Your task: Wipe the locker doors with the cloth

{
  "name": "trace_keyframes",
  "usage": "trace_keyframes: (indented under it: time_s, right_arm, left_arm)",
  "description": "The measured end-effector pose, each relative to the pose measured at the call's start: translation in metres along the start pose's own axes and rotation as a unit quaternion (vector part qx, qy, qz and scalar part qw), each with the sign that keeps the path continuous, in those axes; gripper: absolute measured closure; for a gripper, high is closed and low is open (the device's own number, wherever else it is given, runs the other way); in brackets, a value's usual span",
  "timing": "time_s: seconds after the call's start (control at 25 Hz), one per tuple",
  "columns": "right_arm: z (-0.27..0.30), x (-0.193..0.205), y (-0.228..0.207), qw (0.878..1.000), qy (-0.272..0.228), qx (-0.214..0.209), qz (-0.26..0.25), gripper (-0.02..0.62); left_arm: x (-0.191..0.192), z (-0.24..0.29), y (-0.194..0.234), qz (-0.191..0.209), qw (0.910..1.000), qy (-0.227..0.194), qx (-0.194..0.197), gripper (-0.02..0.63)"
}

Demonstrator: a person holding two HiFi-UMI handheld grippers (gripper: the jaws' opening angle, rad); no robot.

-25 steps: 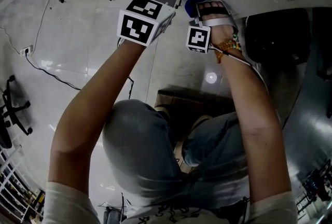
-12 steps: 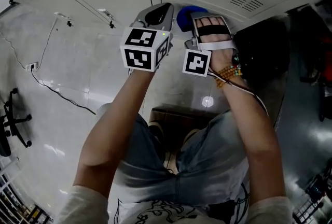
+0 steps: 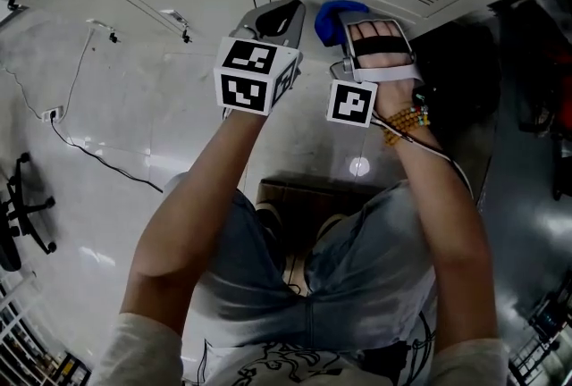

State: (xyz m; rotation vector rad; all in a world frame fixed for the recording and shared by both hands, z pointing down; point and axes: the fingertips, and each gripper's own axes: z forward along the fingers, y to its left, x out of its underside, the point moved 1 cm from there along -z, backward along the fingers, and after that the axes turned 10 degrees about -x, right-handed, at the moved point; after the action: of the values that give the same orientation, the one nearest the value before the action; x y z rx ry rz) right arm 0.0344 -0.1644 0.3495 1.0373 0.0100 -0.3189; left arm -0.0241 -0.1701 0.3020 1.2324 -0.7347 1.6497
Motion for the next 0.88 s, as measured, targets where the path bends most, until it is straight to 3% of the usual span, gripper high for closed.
trace_keyframes:
  time_s: [0.16,0.36,0.44,0.56,0.68,0.88]
  right_arm:
    - [0.005,0.001,0.009,1.0,0.003,0.004,-0.004,0.549]
    - [0.026,-0.009,0.053,1.0,-0.001,-0.028,-0.003,0.549]
    - [0.04,-0.015,0.07,0.999,-0.003,-0.033,-0.003,0.549]
    - [0.069,-0.025,0.1,0.998,-0.007,-0.057,0.011,0.549]
    - [0.096,-0.036,0.153,0.991,-0.008,-0.128,0.027,0.549]
    - [0.127,-0.05,0.205,0.99,-0.003,-0.141,-0.005,0.549]
  left_arm:
    - [0.039,0.016,-0.007,0.003,0.9984,0.054,0.017,0.604]
    - [0.061,0.022,-0.02,0.091,0.9924,0.065,0.051,0.604]
    - [0.072,0.029,-0.02,0.106,0.9902,0.066,0.062,0.604]
    - [0.091,0.044,-0.003,0.092,0.9921,0.068,0.053,0.604]
    - [0.121,0.05,0.008,0.087,0.9925,0.072,0.046,0.604]
    - [0.182,0.047,0.005,0.077,0.9913,0.094,0.052,0.604]
